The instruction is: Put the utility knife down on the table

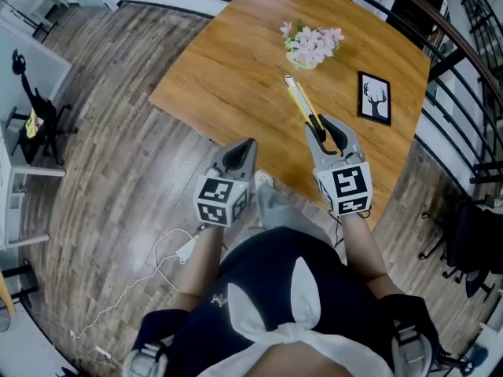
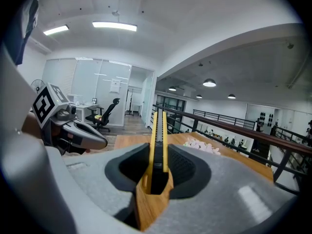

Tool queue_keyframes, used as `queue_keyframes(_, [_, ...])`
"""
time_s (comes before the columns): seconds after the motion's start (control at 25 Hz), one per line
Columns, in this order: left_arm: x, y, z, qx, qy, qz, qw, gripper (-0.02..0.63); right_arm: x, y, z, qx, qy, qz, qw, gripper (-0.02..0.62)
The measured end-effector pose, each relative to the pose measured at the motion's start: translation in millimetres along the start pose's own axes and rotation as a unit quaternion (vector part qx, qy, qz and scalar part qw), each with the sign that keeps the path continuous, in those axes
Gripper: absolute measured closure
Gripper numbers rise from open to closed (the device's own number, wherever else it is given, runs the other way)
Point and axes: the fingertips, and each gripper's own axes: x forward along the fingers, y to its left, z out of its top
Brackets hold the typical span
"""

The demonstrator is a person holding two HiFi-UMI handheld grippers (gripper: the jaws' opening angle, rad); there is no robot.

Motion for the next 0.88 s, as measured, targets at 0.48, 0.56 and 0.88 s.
queue_keyframes(0.48, [14, 14, -2, -0.004, 0.004, 0.000, 1.0000, 0.589, 22, -4, -9, 0.006, 0.012, 0.004, 1.000, 0.480])
queue_keyframes(0.56, [17, 17, -2, -0.005, 0.001, 0.001, 1.0000, 0.588, 25, -4, -10, 0.006, 0.014, 0.006, 1.000, 0.480])
queue_keyframes(0.88, [24, 26, -9, -0.013, 0.011, 0.001, 0.9999, 0.588, 37, 1, -17, 0.014, 0.023, 0.016, 1.000, 0.480])
